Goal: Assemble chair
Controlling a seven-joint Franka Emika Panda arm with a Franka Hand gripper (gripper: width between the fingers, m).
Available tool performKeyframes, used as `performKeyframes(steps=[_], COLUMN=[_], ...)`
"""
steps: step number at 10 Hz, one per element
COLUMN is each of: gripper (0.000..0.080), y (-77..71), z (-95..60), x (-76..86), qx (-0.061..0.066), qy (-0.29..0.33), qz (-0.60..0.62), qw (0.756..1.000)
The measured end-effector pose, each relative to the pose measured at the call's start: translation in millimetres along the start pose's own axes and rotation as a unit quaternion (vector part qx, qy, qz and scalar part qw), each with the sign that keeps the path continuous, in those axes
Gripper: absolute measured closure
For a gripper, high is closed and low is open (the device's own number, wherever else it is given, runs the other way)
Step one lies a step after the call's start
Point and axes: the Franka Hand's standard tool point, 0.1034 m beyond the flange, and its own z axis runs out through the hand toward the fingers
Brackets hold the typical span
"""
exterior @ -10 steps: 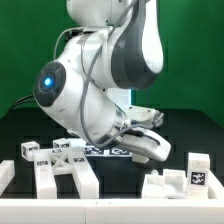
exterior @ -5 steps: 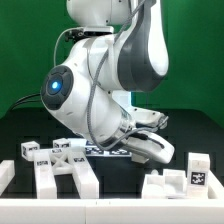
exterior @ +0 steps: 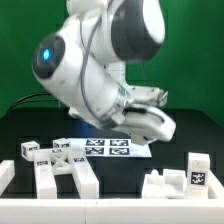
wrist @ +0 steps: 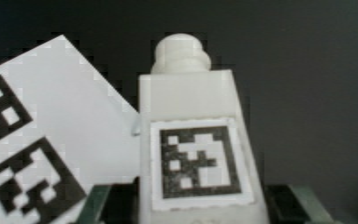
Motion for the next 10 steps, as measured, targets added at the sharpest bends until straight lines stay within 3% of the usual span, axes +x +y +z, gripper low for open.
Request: performKeyframes(steps=[1,2,3,5,7,8,10], gripper=[0.0514,0.0514,0.0514,0.0514,0.0514,0.0514,0.0512], y=[-8.9,-0.2,-1.7,-19.7,-41.9,-46.6,-49.8], z=[-14.6,-3.9,-2.4,-20.5,-53.7,-60.3,-55.7], x=[-8.4,-11.9,-3.8,-3.9,16.2,20.1,21.3], qx=[-0.002,-0.005,-0.004,0.007,0.019,0.023,0.032], qy=[0.074,0.089,0.119,0.174,0.251,0.274,0.355], qz=[-0.029,-0.024,-0.019,-0.036,-0.066,-0.073,-0.071], qw=[0.997,0.996,0.993,0.984,0.965,0.959,0.932])
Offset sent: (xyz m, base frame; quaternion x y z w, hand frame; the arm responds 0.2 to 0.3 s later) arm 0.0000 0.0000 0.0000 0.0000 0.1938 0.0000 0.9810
